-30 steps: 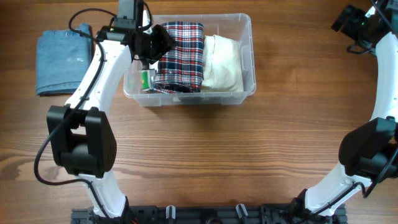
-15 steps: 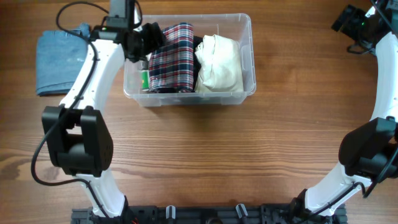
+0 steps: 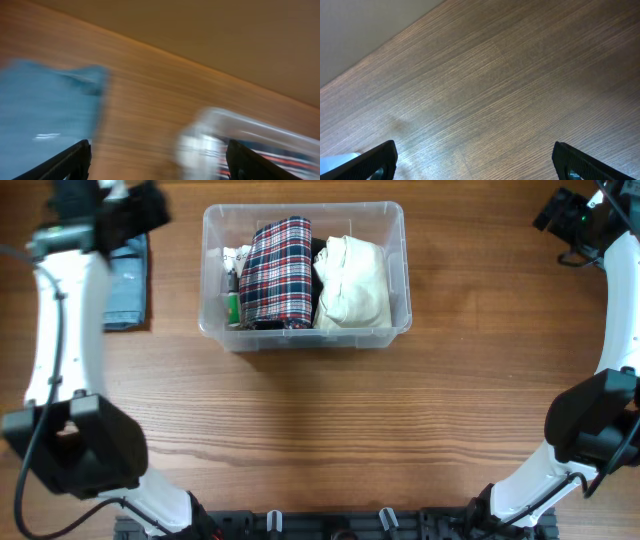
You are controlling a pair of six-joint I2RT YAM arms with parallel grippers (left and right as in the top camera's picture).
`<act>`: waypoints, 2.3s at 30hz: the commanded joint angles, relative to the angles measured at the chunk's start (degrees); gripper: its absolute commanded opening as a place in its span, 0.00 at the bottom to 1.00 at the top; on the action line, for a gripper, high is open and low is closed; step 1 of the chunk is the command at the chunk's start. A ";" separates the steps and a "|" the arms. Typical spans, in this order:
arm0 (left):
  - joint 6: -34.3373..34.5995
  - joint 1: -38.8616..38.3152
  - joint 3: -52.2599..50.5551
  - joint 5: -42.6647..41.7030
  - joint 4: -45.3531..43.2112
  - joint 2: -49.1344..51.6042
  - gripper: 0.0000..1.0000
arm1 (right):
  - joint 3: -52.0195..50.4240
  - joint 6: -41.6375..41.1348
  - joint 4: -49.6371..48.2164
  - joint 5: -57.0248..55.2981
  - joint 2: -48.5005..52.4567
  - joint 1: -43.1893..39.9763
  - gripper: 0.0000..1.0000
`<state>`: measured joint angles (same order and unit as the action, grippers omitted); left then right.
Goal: Pack container
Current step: 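Release the plaid shirt in the container and withdraw left gripper, then move the left gripper to the blue denim garment and grasp it, then lift the denim garment and carry it into the container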
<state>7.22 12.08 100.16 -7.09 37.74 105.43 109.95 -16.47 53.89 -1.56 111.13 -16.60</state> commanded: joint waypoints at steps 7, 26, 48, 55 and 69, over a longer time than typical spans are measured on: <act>-18.47 19.82 0.28 -1.99 3.72 3.67 1.00 | -0.28 -0.07 -0.15 -0.55 -0.66 0.13 1.00; -23.30 26.53 0.28 -11.10 -6.78 20.46 1.00 | -0.28 -0.09 -0.33 -0.55 -0.66 0.13 1.00; -19.87 23.76 0.24 -16.31 -7.21 28.30 1.00 | -0.28 -0.09 -0.33 -0.55 -0.66 0.13 1.00; -18.32 23.76 0.24 -16.50 -0.35 28.68 0.86 | -0.28 -0.07 -0.33 -0.55 -0.66 0.13 1.00; -18.10 23.76 0.26 -26.18 6.73 28.61 0.28 | -0.28 -0.09 -0.33 -0.55 -0.66 0.13 1.00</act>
<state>-10.83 36.64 101.60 -28.34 43.59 132.40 109.95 -16.47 53.87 -1.56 111.13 -16.60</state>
